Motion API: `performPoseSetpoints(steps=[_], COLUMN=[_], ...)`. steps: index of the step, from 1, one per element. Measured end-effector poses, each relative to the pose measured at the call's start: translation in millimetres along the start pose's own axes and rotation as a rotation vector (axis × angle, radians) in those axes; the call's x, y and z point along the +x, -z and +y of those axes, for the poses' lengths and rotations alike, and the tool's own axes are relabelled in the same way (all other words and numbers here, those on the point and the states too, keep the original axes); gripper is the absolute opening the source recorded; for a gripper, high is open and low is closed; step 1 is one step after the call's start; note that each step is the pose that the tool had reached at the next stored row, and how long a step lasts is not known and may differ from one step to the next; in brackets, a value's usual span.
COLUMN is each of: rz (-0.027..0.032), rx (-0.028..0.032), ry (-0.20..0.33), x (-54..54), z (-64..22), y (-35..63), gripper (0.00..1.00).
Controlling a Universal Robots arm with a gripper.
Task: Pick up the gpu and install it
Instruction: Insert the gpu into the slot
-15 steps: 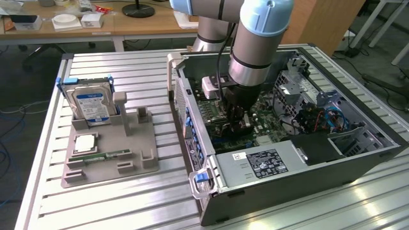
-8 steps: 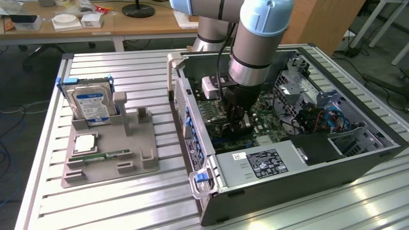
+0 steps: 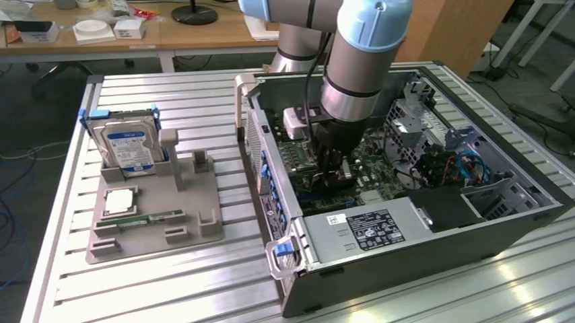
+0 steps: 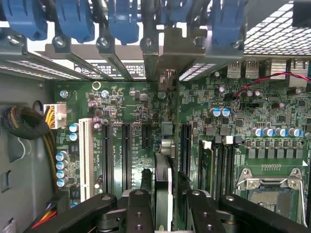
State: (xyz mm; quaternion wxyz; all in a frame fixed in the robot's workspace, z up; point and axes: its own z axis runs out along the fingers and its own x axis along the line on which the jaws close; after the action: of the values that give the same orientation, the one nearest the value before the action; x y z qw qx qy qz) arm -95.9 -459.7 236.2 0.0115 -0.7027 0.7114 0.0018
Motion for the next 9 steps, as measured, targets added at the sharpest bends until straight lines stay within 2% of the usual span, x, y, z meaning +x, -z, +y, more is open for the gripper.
performPoseSetpoints(steps=[4, 9], rz=[-0.0002, -0.0003], rx=[0.0013, 0.0069], ry=[0.0, 0.0], x=[-0.1, -0.3], z=[-0.1, -0.2], y=[3.3, 12.0], gripper=[0.33, 0.33])
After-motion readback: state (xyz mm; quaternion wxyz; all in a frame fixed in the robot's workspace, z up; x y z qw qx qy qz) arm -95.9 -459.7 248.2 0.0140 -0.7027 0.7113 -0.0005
